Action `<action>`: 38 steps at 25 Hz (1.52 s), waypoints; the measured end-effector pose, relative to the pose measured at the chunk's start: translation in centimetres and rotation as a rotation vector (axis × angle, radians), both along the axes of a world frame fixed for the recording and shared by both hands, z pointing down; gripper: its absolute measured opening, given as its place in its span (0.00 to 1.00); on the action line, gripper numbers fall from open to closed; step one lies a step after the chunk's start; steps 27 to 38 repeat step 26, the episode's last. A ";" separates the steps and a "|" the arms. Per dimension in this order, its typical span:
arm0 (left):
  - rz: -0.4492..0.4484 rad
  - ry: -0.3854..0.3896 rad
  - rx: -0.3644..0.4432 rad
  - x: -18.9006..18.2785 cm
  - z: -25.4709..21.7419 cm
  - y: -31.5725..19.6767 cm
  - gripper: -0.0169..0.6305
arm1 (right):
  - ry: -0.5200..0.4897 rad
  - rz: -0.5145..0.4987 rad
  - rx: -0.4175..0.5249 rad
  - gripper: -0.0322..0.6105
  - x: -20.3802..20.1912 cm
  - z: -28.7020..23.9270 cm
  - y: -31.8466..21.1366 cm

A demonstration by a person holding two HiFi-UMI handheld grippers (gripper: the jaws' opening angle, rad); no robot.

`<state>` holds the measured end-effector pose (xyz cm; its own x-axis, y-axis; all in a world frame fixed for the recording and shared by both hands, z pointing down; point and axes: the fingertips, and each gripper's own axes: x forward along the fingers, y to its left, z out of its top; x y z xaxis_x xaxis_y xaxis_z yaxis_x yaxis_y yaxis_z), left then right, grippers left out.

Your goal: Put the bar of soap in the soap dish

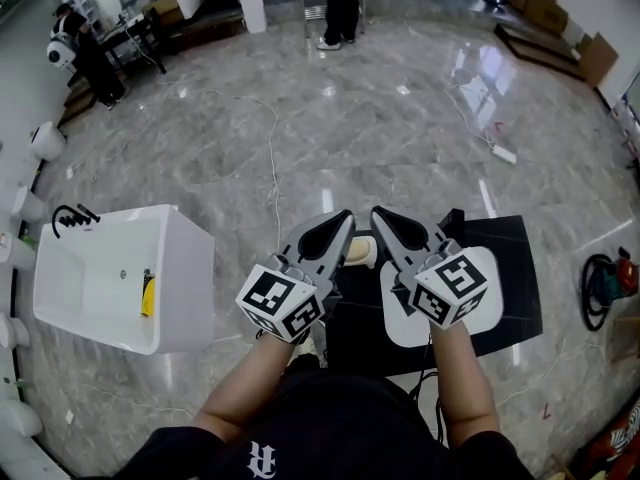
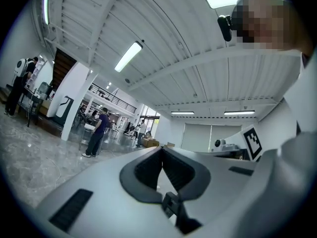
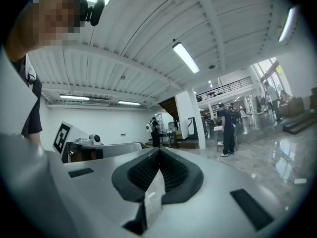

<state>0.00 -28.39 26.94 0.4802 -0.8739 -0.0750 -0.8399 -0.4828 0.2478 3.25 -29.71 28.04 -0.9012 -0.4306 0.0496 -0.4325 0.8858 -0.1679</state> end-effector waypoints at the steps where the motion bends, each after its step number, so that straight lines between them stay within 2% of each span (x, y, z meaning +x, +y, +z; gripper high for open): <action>1: 0.001 -0.009 0.000 0.2 -0.1 0.1 0.04 | -0.003 0.007 -0.001 0.06 0.2 -0.1 0.1; 8: 0.002 -0.059 -0.003 1.4 0.0 -0.6 0.04 | -0.048 0.025 -0.010 0.06 0.7 -0.3 -0.4; 38: 0.012 -0.056 -0.017 2.2 0.9 -0.4 0.04 | -0.050 0.026 -0.010 0.06 1.1 -0.2 -0.5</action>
